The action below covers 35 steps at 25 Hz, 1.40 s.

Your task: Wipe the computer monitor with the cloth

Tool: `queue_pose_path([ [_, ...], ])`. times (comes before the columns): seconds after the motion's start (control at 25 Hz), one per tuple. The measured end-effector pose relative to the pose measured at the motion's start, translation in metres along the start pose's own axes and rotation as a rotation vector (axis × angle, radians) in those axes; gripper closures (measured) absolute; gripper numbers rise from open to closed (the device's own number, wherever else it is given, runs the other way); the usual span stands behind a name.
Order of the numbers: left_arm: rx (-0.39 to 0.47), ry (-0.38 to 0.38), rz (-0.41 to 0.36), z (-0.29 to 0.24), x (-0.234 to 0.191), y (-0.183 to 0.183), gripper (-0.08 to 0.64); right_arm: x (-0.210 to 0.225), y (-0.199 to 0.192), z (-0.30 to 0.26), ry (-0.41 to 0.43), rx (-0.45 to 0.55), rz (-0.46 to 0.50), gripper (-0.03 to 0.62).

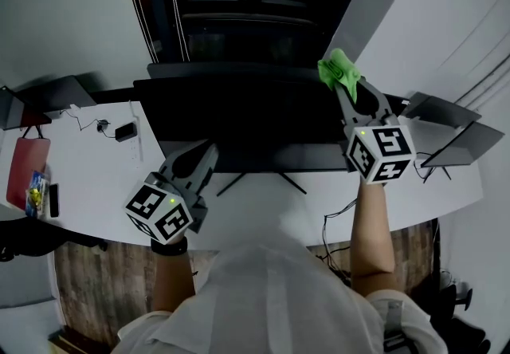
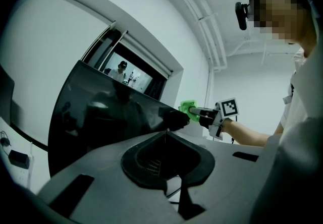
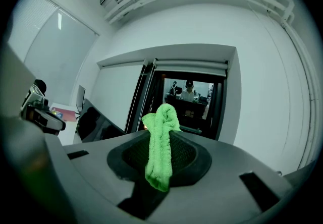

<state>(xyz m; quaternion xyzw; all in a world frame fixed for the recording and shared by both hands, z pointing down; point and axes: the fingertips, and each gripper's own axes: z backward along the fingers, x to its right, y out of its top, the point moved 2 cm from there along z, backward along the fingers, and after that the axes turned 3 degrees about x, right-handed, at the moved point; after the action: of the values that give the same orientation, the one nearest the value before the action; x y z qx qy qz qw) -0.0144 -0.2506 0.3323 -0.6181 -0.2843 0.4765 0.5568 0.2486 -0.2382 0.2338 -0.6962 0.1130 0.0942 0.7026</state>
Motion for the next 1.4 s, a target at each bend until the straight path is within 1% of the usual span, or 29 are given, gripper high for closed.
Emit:
queue_pose_path([
  [0.48, 0.004, 0.01, -0.011, 0.027, -0.03, 0.008, 0.543, -0.064, 0.02, -0.033, 0.092, 0.028, -0.009, 0.515],
  [0.92, 0.011, 0.045, -0.002, 0.055, -0.057, 0.012, 0.543, -0.119, 0.037, -0.059, 0.18, 0.038, -0.009, 0.515],
  [1.2, 0.023, 0.079, 0.004, 0.077, -0.072, 0.015, 0.543, -0.161, 0.049, -0.077, 0.253, 0.046, 0.0, 0.515],
  [1.4, 0.038, 0.117, 0.007, 0.09, -0.078, 0.019, 0.543, -0.196, 0.06, -0.091, 0.323, 0.057, 0.015, 0.515],
])
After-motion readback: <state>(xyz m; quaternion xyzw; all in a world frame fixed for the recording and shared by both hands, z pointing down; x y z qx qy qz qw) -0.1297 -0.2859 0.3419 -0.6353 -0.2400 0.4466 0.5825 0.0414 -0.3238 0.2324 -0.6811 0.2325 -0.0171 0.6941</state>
